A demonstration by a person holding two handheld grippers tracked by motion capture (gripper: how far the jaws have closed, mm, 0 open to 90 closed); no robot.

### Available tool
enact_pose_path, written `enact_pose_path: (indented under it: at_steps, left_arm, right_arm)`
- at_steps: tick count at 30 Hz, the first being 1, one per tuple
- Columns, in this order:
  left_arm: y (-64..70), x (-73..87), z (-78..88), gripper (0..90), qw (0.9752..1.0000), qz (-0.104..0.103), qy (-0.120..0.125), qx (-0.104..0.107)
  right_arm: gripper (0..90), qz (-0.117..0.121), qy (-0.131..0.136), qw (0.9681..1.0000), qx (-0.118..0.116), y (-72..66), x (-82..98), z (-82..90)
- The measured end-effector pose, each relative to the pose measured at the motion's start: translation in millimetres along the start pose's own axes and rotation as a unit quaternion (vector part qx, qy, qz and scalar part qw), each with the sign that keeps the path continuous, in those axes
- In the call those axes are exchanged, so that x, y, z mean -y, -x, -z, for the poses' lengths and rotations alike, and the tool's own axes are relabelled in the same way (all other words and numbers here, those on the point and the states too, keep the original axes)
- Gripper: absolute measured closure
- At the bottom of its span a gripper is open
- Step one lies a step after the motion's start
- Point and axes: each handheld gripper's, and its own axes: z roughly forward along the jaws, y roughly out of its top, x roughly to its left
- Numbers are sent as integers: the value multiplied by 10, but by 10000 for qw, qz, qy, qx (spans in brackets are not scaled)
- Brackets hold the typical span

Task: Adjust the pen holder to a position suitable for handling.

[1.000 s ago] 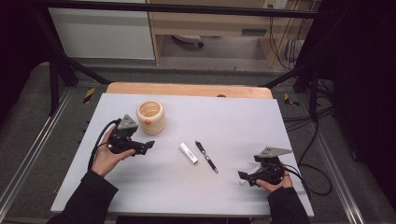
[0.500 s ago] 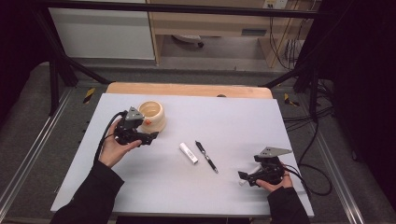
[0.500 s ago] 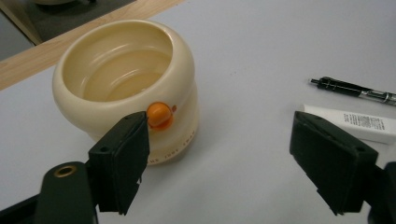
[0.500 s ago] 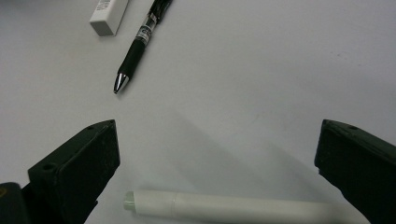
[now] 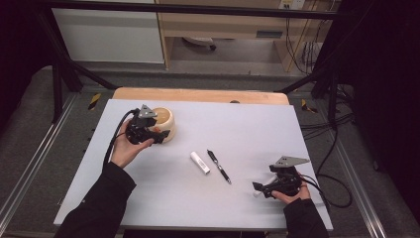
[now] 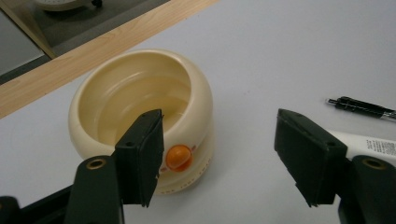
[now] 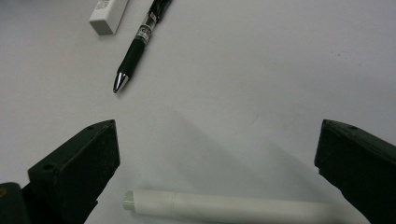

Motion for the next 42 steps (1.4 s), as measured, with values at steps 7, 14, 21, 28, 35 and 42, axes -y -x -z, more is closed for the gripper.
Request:
enact_pose_path:
  at_steps: [7, 14, 21, 28, 35, 42]
  left_arm:
    - [-12, -88, -90, 386, 9999, -83, -76, -73]
    - [-18, -105, -214, 426, 9996, -178, -179, -107]
    - [-62, -81, -324, 472, 9992, -199, -314, -153]
    - [-75, -69, -392, 543, 9986, -320, -355, -217]
    - [-77, -84, -409, 595, 9979, -423, -431, -235]
    - [-38, -88, -418, 671, 9970, -565, -496, -162]
  right_arm:
    - [7, 0, 4, 10000, -1, -1, 0, -3]
    - [8, 5, -3, 10000, -5, 1, -1, 0]
    - [8, 12, -9, 10000, -9, 1, 0, -1]
    - [8, 16, -6, 10000, -2, 0, 0, -1]
    - [8, 25, -11, 10000, 3, 1, 0, -2]
    - [8, 11, 2, 10000, 0, 0, -1, 2]
